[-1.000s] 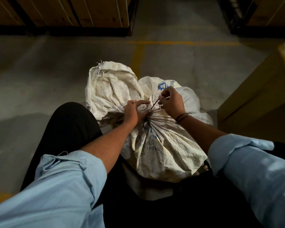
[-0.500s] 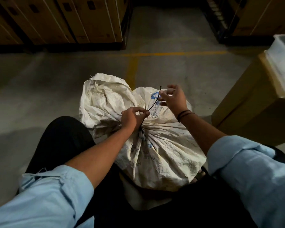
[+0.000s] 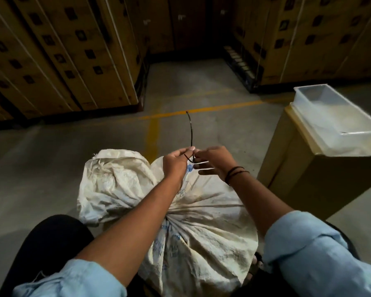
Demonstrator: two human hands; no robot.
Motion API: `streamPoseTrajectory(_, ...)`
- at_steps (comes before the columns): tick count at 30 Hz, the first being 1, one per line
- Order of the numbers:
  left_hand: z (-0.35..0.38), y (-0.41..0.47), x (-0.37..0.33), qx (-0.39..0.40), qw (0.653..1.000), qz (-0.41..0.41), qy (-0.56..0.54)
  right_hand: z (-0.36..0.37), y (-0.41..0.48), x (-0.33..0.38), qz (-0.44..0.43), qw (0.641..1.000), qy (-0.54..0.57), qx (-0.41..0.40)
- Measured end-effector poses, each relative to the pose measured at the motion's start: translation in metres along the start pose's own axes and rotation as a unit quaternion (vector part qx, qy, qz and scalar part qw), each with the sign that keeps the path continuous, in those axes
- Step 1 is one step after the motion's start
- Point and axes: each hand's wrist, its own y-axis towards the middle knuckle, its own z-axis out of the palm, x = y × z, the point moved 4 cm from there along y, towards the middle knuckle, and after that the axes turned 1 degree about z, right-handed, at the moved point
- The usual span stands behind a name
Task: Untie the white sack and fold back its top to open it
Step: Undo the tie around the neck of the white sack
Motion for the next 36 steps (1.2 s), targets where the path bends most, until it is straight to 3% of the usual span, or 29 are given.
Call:
streamPoseTrajectory(6,0.073,0.005,-0.045,0.061,0.997,0.006,-0.049,-0.057,-0.015,0.032,-0.038,0.998,0.032,-0.033)
streamPoseTrajectory(9,0.116,-0.001,-0.062,0.112,0.993,-0.008,-0.036,-0.091,-0.024,0.047,-0.051,0.992,0.056,-0.100)
streamPoseTrajectory(11,0.144,-0.006,-0.070,0.151,0.988,-0.014,-0.035,-0.125,-0.029,0.056,-0.082,0.978,0.033,-0.190)
streamPoseTrajectory(12,0.158,-0.009,-0.073,0.171,0.984,-0.015,-0.041,-0.145,-0.033,0.063,-0.116,0.959,-0.038,-0.257)
streamPoseTrajectory(14,0.182,-0.019,-0.077,0.200,0.979,-0.013,-0.048,-0.184,-0.045,0.077,-0.178,0.881,-0.195,-0.393)
streamPoseTrajectory(16,0.205,-0.030,-0.079,0.223,0.974,0.010,-0.035,-0.218,-0.059,0.086,-0.208,0.817,-0.238,-0.482)
streamPoseTrajectory(19,0.238,-0.050,-0.081,0.267,0.961,0.063,0.014,-0.257,-0.070,0.087,-0.177,0.768,-0.252,-0.561)
streamPoseTrajectory(27,0.305,-0.078,-0.086,0.336,0.925,0.146,0.104,-0.298,-0.073,0.080,-0.132,0.734,-0.222,-0.628)
streamPoseTrajectory(36,0.338,-0.084,-0.092,0.375,0.876,0.223,0.205,-0.321,-0.067,0.076,-0.076,0.682,-0.281,-0.672)
